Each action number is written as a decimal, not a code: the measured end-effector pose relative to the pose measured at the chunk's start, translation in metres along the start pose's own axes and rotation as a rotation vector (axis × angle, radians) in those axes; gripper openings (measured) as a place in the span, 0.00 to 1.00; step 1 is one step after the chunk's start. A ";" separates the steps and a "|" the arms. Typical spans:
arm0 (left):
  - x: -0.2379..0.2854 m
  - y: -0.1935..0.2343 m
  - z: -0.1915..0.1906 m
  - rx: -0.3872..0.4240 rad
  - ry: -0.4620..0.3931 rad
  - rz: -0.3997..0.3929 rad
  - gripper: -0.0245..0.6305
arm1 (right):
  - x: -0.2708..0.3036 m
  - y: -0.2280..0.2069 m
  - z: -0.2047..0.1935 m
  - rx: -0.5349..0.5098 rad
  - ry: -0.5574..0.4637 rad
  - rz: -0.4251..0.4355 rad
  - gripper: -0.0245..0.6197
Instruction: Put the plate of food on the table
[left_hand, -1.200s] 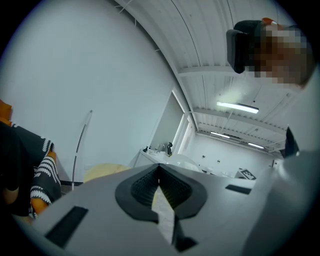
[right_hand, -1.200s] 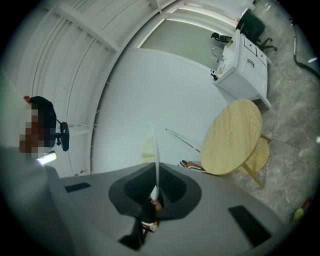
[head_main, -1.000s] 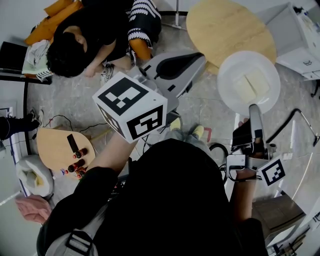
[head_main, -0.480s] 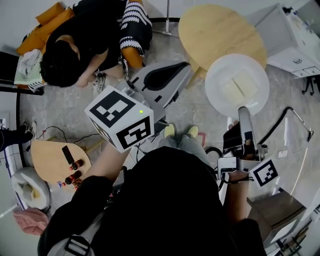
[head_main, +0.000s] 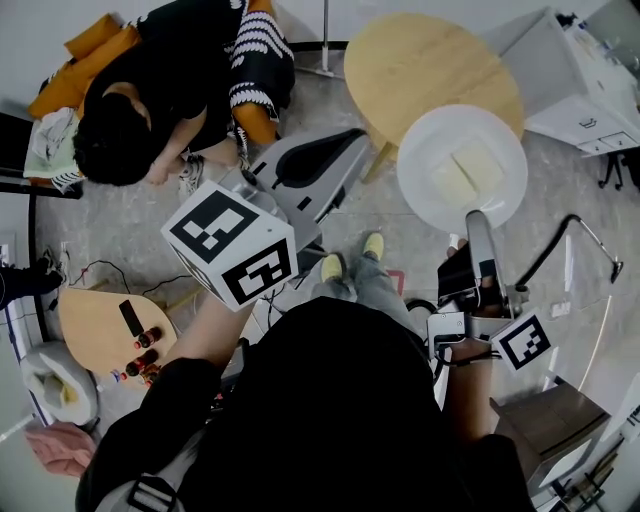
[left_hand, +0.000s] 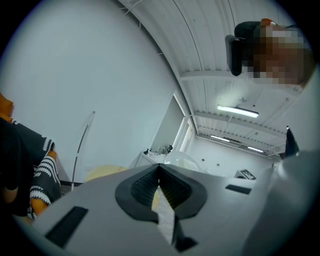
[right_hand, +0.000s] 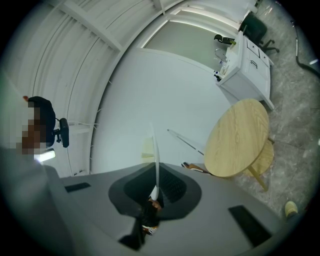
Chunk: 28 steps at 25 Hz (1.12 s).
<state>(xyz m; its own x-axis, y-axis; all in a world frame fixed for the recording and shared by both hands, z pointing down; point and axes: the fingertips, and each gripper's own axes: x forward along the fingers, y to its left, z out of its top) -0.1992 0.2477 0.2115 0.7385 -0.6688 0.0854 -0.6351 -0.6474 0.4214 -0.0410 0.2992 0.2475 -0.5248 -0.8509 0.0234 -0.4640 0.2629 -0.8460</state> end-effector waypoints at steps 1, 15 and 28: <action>0.004 0.000 0.001 0.000 0.000 0.003 0.03 | 0.002 -0.002 0.003 0.000 0.002 0.003 0.06; 0.066 -0.017 0.005 0.037 0.038 -0.015 0.03 | 0.005 -0.034 0.053 0.036 -0.027 0.024 0.06; 0.177 -0.008 0.015 0.048 0.059 0.029 0.03 | 0.046 -0.100 0.134 0.086 0.020 0.051 0.06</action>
<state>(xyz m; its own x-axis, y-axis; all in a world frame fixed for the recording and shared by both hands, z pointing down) -0.0669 0.1294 0.2095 0.7311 -0.6655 0.1504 -0.6651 -0.6460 0.3745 0.0772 0.1730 0.2614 -0.5602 -0.8283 -0.0109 -0.3737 0.2644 -0.8890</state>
